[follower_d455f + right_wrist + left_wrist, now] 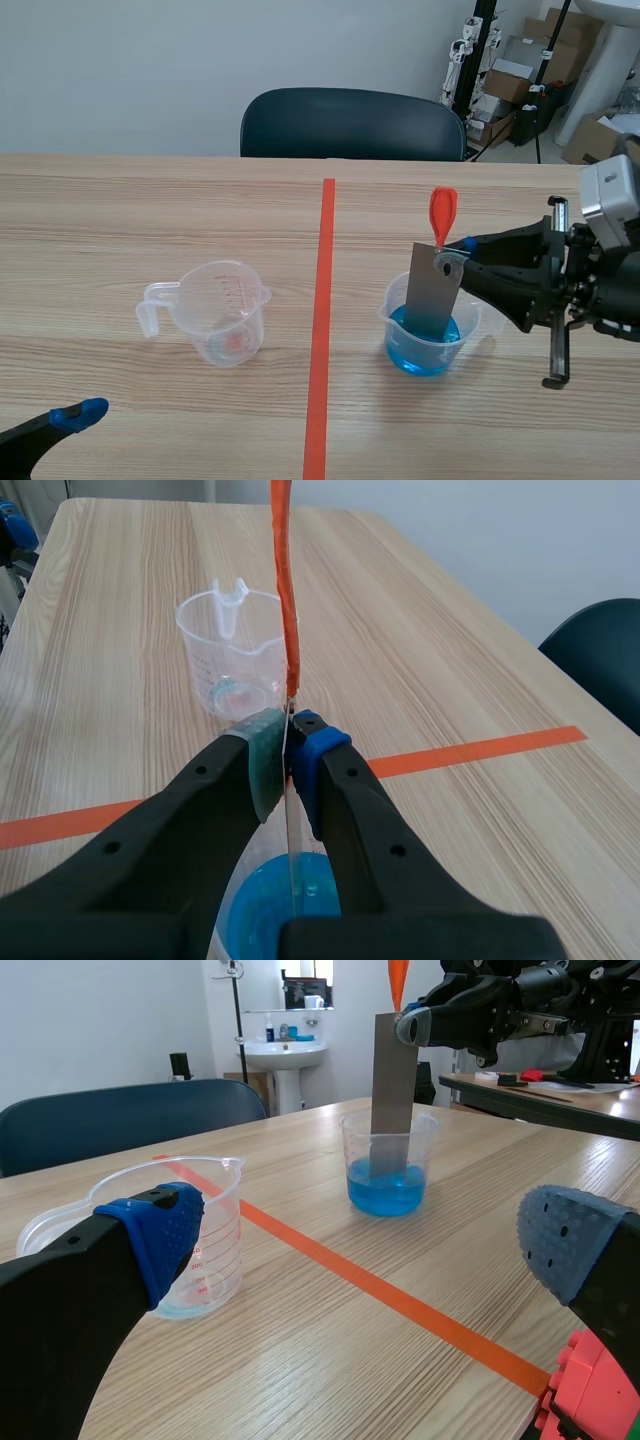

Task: Do the redox reaction experiment. raise the plate out of the solution

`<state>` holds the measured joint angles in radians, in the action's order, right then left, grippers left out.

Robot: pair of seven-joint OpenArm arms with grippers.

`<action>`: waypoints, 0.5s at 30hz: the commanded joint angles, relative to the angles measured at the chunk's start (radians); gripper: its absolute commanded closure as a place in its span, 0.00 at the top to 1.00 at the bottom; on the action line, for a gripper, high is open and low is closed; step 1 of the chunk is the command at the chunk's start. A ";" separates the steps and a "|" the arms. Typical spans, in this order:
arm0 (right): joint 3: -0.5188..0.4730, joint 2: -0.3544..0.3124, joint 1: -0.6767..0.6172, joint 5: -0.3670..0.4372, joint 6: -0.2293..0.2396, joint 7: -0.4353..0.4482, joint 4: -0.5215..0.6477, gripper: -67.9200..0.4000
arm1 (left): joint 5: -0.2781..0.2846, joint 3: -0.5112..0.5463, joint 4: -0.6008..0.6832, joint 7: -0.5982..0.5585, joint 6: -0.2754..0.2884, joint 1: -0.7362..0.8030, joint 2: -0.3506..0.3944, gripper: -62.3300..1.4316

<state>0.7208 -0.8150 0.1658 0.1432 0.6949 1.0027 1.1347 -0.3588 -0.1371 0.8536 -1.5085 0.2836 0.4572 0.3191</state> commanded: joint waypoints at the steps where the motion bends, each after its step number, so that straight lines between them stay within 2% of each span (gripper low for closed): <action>1: -0.015 -0.026 0.014 0.037 0.011 -0.002 0.032 0.01 | 0.007 0.003 0.018 -0.045 -0.001 0.011 0.003 1.00; 7: -0.015 -0.081 0.014 0.152 0.013 -0.085 0.112 0.01 | 0.007 0.003 0.018 -0.045 -0.002 0.011 0.003 1.00; 12: -0.015 -0.141 0.014 0.237 0.013 -0.141 0.187 0.01 | 0.007 0.003 0.018 0.017 -0.002 0.011 0.003 1.00; 15: -0.015 -0.175 0.014 0.291 0.013 -0.179 0.235 0.01 | 0.007 0.003 0.018 0.018 -0.002 0.011 0.003 1.00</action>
<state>0.7208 -0.9730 0.1654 0.4107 0.7040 0.8120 1.3533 -0.3588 -0.1371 0.8536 -1.4708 0.2836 0.4572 0.3191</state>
